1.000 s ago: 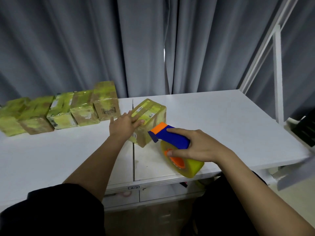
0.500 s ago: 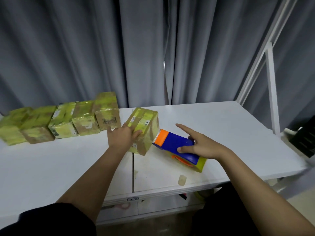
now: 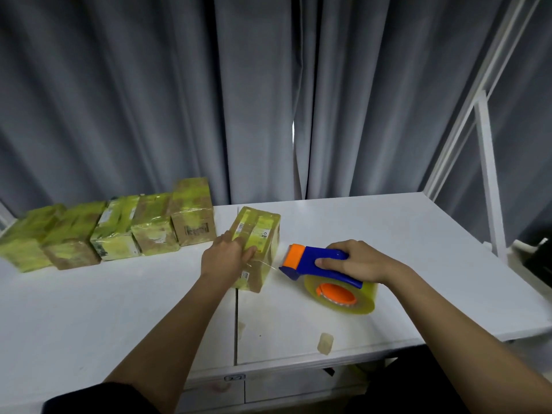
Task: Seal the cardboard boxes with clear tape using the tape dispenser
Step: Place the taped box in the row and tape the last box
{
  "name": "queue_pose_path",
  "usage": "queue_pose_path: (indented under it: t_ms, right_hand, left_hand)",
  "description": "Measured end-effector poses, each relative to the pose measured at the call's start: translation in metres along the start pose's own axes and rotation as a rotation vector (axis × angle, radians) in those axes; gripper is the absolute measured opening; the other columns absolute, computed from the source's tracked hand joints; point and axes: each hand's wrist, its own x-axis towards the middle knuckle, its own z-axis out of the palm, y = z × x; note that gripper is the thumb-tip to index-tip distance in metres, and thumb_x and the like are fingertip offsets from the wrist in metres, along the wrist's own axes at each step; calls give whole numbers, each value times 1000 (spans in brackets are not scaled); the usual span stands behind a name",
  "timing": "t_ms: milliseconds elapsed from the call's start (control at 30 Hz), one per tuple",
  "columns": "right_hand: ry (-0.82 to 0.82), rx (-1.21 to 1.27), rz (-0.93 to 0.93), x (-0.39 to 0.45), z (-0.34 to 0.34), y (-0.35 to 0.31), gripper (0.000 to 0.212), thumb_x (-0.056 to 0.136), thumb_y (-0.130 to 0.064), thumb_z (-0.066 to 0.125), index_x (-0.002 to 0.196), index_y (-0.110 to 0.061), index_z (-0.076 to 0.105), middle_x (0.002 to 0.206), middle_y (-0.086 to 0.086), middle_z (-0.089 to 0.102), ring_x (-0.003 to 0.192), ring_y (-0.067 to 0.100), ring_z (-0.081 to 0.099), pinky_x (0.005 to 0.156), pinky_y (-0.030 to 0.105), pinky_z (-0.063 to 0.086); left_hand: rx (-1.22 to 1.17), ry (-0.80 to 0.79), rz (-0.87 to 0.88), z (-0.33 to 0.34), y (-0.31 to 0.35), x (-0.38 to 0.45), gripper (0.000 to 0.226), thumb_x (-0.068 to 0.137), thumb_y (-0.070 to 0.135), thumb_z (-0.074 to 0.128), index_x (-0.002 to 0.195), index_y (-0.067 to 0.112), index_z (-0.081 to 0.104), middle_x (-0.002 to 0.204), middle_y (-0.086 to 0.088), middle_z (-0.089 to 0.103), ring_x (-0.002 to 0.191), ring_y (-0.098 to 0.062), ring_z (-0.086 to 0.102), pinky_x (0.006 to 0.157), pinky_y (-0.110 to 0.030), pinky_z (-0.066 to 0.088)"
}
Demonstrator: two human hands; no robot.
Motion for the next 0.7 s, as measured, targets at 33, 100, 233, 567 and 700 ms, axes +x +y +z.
queue_pose_path:
  t_ms: [33, 100, 233, 567, 700]
  right_hand:
    - [6, 11, -6, 1, 2, 1, 32, 86, -58, 58, 97, -29, 64, 91, -8, 68, 83, 9, 64, 66, 21, 47]
    - [11, 38, -8, 3, 5, 0, 36, 85, -61, 58, 97, -28, 65, 91, -8, 69, 83, 10, 65, 67, 22, 49]
    - [-31, 58, 3, 6, 10, 1, 38, 83, -60, 61, 103, -27, 65, 94, -8, 69, 84, 10, 66, 65, 20, 50]
    - [2, 208, -69, -11, 9, 8, 33, 81, -55, 67, 97, -26, 70, 87, -5, 73, 79, 14, 69, 70, 27, 54]
    - [-47, 144, -43, -18, 3, 8, 35, 78, -59, 67, 94, -28, 69, 86, -6, 73, 78, 14, 69, 68, 26, 54]
  left_hand:
    - [-8, 4, -7, -1, 1, 0, 43, 98, 47, 37, 122, 16, 55, 121, -9, 54, 111, -27, 54, 82, -38, 47]
    - [1, 5, -20, -2, 6, 1, 41, 98, 42, 37, 127, 15, 49, 122, -10, 54, 111, -29, 54, 82, -37, 46]
    - [-20, -65, -89, -1, 15, 5, 52, 99, 50, 25, 141, 20, 33, 139, -14, 44, 123, -33, 47, 94, -41, 42]
    - [146, -239, -40, 11, 15, 6, 61, 96, 58, 6, 151, 35, -9, 159, -18, -3, 146, -37, 4, 118, -47, 6]
    - [115, -258, -28, 8, 13, 5, 59, 97, 58, 8, 150, 38, -7, 159, -16, -4, 146, -35, 1, 118, -48, 6]
